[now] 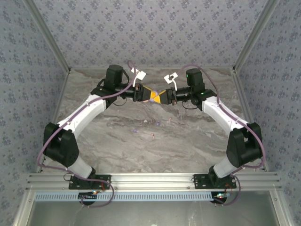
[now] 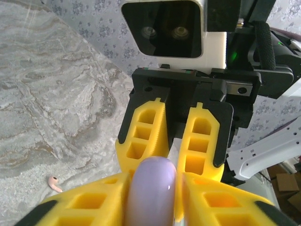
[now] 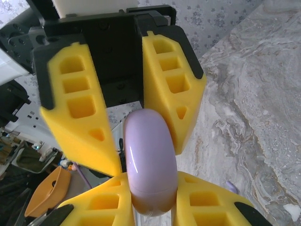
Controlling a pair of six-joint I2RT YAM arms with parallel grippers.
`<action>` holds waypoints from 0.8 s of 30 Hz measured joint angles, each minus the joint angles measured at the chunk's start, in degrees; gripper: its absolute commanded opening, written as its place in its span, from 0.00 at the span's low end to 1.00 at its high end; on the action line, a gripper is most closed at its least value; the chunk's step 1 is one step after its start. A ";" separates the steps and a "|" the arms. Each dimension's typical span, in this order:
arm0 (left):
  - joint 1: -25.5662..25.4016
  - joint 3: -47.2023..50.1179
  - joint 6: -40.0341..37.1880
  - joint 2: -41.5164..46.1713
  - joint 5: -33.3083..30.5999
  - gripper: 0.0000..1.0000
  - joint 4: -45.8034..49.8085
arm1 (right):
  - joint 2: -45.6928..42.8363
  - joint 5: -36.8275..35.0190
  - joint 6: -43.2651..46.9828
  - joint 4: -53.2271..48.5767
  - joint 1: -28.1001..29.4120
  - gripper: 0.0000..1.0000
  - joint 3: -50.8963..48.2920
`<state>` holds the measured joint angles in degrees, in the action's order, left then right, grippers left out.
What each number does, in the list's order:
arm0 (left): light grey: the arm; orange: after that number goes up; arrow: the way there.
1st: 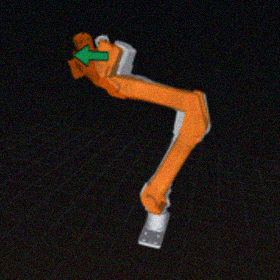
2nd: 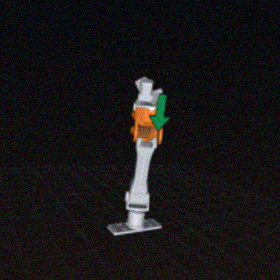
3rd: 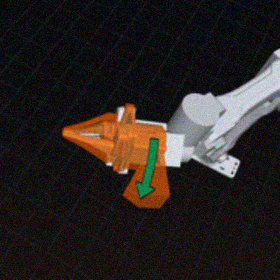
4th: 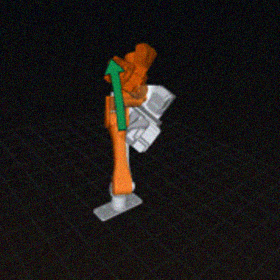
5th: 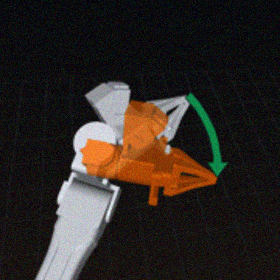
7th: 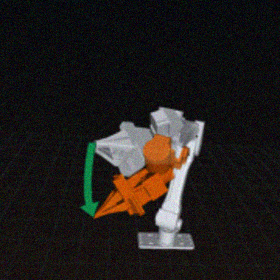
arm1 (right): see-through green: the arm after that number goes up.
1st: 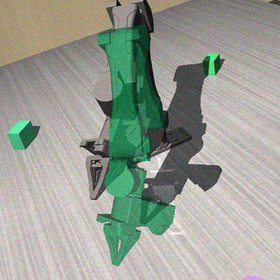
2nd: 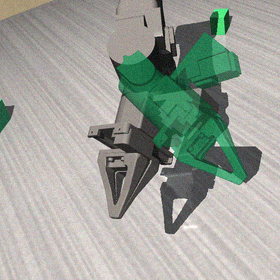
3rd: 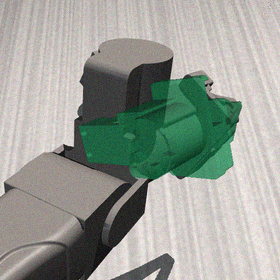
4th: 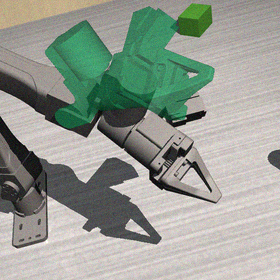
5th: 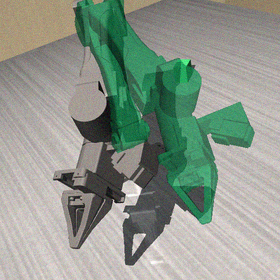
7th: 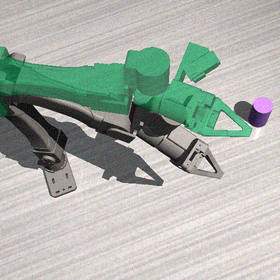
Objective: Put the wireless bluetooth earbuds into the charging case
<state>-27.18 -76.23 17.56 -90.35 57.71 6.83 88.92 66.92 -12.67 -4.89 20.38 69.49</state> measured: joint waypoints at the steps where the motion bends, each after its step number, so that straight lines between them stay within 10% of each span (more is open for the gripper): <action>1: -0.13 0.07 0.50 0.00 -0.07 0.43 -0.35 | -0.02 -0.24 -0.15 0.37 -0.07 0.19 -0.07; 24: -0.33 8.37 14.51 1.33 -3.30 0.44 -16.46 | -1.57 -3.13 -4.72 6.54 -1.51 0.19 -2.29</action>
<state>-27.51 -67.85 32.08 -89.01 54.41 -9.63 87.35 63.79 -17.39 1.65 18.87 67.20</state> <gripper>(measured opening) 0.448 0.190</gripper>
